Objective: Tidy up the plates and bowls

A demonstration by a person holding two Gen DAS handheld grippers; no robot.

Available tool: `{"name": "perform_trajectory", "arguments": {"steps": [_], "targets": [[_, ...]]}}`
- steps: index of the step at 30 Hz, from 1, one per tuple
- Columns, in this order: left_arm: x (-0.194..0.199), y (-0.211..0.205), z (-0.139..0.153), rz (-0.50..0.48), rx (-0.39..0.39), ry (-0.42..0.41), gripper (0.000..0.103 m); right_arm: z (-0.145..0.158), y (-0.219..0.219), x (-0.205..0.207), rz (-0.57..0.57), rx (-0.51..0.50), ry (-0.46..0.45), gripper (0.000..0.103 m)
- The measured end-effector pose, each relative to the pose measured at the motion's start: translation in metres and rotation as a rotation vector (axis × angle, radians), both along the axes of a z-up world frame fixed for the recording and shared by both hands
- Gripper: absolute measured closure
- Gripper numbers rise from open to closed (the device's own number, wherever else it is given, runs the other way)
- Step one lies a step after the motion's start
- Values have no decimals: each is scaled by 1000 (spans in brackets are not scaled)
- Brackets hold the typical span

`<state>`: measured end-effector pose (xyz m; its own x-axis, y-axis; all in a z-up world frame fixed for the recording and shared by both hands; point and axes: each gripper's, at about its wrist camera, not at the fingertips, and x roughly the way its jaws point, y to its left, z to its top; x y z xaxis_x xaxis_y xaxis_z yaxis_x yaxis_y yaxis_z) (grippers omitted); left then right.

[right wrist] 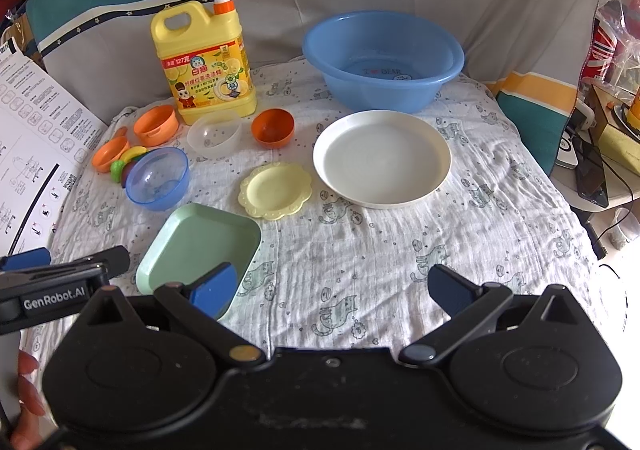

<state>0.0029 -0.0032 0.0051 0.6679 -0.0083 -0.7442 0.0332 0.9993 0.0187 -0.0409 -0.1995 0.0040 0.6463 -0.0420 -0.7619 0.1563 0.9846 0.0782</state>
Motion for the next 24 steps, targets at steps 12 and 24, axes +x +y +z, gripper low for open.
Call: {"name": "perform_trajectory", "arguments": {"steps": [12,24], "targets": [[0,0,1,0,0,-1,0,-1,-1,1,-1,3,5,0],[-1,0,1,-2,3,0,0,-4,-2,0,-3,7,10,0]]}}
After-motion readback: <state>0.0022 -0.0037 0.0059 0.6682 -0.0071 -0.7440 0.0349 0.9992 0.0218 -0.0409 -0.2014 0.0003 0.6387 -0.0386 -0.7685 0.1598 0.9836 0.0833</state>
